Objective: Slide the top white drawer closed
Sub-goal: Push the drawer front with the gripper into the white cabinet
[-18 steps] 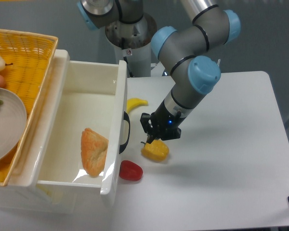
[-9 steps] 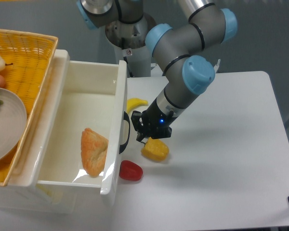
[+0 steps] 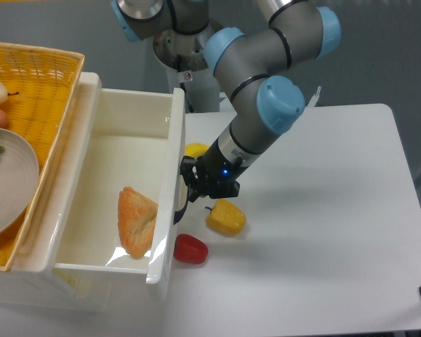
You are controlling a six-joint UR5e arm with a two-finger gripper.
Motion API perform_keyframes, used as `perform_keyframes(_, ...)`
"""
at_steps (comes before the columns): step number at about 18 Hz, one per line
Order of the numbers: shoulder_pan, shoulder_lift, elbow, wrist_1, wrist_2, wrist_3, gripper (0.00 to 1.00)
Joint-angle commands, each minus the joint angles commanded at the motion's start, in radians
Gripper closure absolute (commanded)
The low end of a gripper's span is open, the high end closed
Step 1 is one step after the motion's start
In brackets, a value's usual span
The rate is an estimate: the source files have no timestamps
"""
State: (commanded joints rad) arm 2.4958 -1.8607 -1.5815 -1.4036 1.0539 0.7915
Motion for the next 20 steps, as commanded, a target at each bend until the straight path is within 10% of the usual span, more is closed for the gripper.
perform_keyframes(20, -0.061, 0.023, 0.002, -0.005, -0.009, -0.003, 1.00)
